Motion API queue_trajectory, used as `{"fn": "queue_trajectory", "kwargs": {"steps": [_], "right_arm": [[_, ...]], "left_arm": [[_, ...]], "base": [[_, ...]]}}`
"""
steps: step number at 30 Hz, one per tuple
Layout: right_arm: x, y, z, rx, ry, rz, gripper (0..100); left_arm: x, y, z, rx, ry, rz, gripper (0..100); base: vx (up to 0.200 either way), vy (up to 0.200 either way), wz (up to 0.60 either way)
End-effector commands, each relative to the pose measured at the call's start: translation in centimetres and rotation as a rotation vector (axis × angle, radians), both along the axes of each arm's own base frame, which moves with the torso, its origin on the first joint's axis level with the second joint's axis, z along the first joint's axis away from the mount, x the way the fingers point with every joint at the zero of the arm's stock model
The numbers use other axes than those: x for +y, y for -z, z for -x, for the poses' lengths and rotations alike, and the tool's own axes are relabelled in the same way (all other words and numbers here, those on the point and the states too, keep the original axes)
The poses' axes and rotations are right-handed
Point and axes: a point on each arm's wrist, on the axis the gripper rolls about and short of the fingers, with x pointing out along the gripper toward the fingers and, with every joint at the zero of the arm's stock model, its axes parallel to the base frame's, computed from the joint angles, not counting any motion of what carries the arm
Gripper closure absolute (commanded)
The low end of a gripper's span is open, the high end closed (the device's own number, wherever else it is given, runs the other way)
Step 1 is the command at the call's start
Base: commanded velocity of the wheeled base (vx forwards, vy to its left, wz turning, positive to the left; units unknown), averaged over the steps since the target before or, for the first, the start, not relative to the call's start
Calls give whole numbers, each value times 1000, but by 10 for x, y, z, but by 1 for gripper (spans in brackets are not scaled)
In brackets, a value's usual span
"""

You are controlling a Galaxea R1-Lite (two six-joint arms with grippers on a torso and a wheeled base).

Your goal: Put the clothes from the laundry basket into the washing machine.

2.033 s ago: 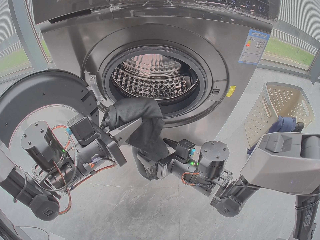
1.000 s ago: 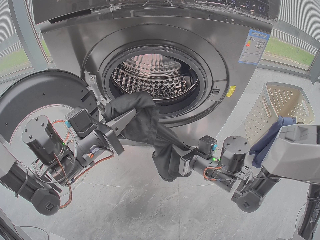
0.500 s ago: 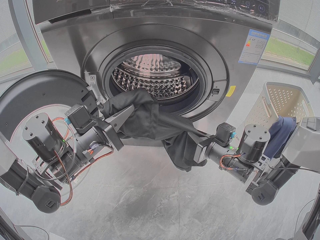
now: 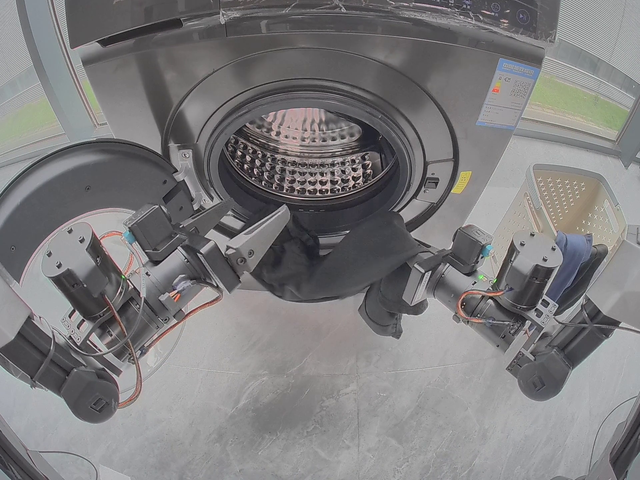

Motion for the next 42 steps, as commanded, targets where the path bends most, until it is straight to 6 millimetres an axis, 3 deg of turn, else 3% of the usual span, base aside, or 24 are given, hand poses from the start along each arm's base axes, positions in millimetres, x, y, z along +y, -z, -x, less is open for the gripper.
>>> {"fn": "queue_trajectory", "kwargs": {"steps": [1,9,22,31,42], "right_arm": [[-1,-9,2,-24,-2,-16,100],[4,-17,2,-52,-13,-38,100],[16,-37,-5,-111,-11,-85,100],[29,-42,4,-126,-57,-98,100],[46,-49,8,-140,-100,-115,100]], "left_arm": [[0,0,-1,1,-1,0,0],[-1,9,0,31,6,-19,0],[-5,47,-2,145,13,-115,0],[-8,68,-5,187,13,-187,0],[-11,75,2,217,43,-205,0]], "base": [[0,0,0],[0,0,0],[0,0,0],[0,0,0],[0,0,0]]}}
